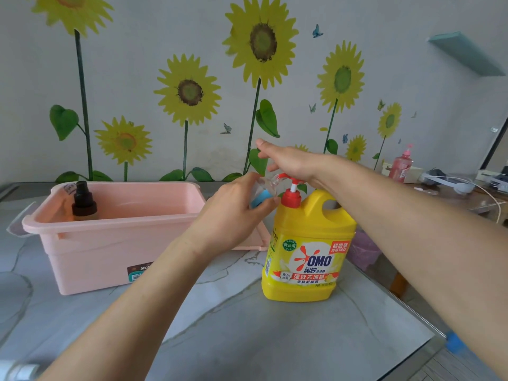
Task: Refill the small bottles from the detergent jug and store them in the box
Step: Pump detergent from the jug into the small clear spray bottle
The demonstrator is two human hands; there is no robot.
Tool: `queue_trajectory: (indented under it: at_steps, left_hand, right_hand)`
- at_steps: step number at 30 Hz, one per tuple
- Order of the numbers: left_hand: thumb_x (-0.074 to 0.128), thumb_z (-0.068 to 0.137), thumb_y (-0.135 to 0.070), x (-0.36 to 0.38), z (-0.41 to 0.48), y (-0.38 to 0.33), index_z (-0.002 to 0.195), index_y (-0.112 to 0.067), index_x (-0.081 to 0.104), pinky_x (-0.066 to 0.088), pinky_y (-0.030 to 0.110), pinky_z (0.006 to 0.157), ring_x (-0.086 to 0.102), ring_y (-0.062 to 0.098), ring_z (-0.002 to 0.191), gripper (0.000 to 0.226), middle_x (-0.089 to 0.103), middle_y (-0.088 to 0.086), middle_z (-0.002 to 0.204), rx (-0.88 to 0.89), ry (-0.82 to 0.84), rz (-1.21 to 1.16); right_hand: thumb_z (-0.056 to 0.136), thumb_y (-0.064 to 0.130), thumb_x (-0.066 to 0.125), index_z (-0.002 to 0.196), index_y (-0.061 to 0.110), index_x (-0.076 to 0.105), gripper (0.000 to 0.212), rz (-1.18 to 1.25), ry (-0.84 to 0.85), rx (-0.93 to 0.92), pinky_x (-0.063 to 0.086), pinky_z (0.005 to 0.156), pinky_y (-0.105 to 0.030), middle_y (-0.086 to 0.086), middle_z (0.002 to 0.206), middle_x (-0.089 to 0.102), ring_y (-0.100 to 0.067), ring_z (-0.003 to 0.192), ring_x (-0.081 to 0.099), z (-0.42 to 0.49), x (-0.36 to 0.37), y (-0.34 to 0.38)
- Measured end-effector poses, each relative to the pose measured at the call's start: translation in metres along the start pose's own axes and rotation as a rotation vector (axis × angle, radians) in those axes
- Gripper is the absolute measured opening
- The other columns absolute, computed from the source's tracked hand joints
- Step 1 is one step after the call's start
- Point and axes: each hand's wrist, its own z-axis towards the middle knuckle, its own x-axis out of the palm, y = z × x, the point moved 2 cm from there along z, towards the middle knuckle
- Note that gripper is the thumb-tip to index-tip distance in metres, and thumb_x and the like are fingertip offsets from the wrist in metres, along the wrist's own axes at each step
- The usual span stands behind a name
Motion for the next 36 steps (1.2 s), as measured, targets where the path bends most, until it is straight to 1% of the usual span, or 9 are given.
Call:
queue_trajectory:
  at_steps: [8, 12, 15, 18, 22, 26, 29, 33, 36]
  left_hand:
    - [0.056, 0.094, -0.055, 0.0004, -0.0009, 0.0000, 0.129, -0.022, 0.054, 0.052, 0.043, 0.080, 0.060, 0.020, 0.096, 0.049, 0.065, -0.002, 0.115, -0.006, 0.006, -0.006]
    - [0.056, 0.093, -0.054, -0.0012, -0.0006, -0.0001, 0.128, -0.023, 0.054, 0.047, 0.036, 0.073, 0.058, 0.017, 0.090, 0.047, 0.062, -0.005, 0.109, -0.008, -0.003, 0.000]
    - [0.056, 0.094, -0.054, -0.0015, -0.0016, 0.0006, 0.129, -0.024, 0.054, 0.050, 0.039, 0.078, 0.059, 0.018, 0.095, 0.047, 0.064, -0.005, 0.113, -0.012, 0.001, 0.006]
    - [0.056, 0.094, -0.054, -0.0014, -0.0018, -0.0010, 0.129, -0.024, 0.054, 0.049, 0.038, 0.076, 0.059, 0.017, 0.093, 0.046, 0.065, -0.004, 0.113, -0.013, 0.005, 0.004]
    - [0.057, 0.094, -0.053, -0.0026, -0.0012, -0.0021, 0.129, -0.022, 0.054, 0.051, 0.041, 0.079, 0.060, 0.017, 0.094, 0.047, 0.064, -0.003, 0.115, -0.007, -0.007, 0.002]
    - [0.056, 0.094, -0.054, -0.0015, -0.0019, -0.0019, 0.131, -0.023, 0.052, 0.051, 0.040, 0.079, 0.059, 0.017, 0.096, 0.048, 0.065, -0.002, 0.117, -0.002, 0.011, 0.017]
    - [0.056, 0.094, -0.054, -0.0017, -0.0024, -0.0023, 0.129, -0.023, 0.054, 0.051, 0.040, 0.078, 0.060, 0.018, 0.094, 0.046, 0.065, -0.003, 0.114, -0.006, 0.008, 0.008]
    - [0.056, 0.094, -0.053, -0.0022, -0.0018, -0.0033, 0.127, -0.022, 0.055, 0.051, 0.041, 0.077, 0.059, 0.017, 0.092, 0.045, 0.064, -0.003, 0.113, 0.001, 0.003, 0.010]
    - [0.056, 0.094, -0.053, -0.0017, -0.0024, -0.0032, 0.132, -0.022, 0.053, 0.051, 0.041, 0.080, 0.059, 0.018, 0.094, 0.049, 0.064, -0.001, 0.117, -0.003, 0.008, 0.020]
  right_hand:
    - [0.095, 0.074, 0.015, 0.158, 0.027, 0.025, 0.079, -0.139, 0.060, 0.053, 0.019, 0.119, -0.047, -0.007, 0.163, 0.027, -0.029, 0.149, 0.025, 0.0016, -0.0027, 0.0043]
    - [0.097, 0.071, 0.017, 0.157, 0.028, 0.026, 0.074, -0.036, 0.016, 0.018, 0.018, 0.119, -0.047, -0.007, 0.162, 0.030, -0.027, 0.149, 0.027, 0.0005, 0.0028, -0.0012]
    - [0.096, 0.072, 0.017, 0.157, 0.027, 0.027, 0.076, -0.036, 0.022, 0.025, 0.018, 0.121, -0.048, -0.007, 0.162, 0.030, -0.028, 0.149, 0.027, -0.0008, 0.0049, -0.0029]
    - [0.096, 0.072, 0.018, 0.157, 0.026, 0.026, 0.078, -0.059, 0.035, 0.049, 0.020, 0.119, -0.048, -0.008, 0.162, 0.029, -0.029, 0.148, 0.028, -0.0011, -0.0009, 0.0021]
    - [0.098, 0.069, 0.018, 0.157, 0.025, 0.029, 0.074, -0.002, 0.005, 0.011, 0.023, 0.116, -0.045, -0.007, 0.160, 0.034, -0.028, 0.144, 0.036, -0.0029, 0.0018, -0.0002]
    - [0.098, 0.069, 0.018, 0.157, 0.025, 0.029, 0.074, -0.057, 0.033, 0.023, 0.020, 0.119, -0.044, -0.007, 0.162, 0.028, -0.027, 0.147, 0.030, -0.0059, 0.0055, -0.0003]
    - [0.099, 0.067, 0.017, 0.157, 0.024, 0.028, 0.073, -0.096, 0.053, 0.038, 0.019, 0.119, -0.045, -0.008, 0.162, 0.030, -0.028, 0.148, 0.028, -0.0060, -0.0005, 0.0062]
    - [0.101, 0.065, 0.019, 0.156, 0.024, 0.031, 0.069, 0.004, -0.003, 0.008, 0.022, 0.117, -0.044, -0.008, 0.160, 0.034, -0.026, 0.148, 0.029, -0.0059, 0.0008, -0.0008]
    - [0.100, 0.066, 0.019, 0.156, 0.025, 0.031, 0.071, -0.023, 0.005, 0.014, 0.021, 0.118, -0.044, -0.009, 0.159, 0.035, -0.026, 0.147, 0.031, -0.0063, 0.0058, -0.0027]
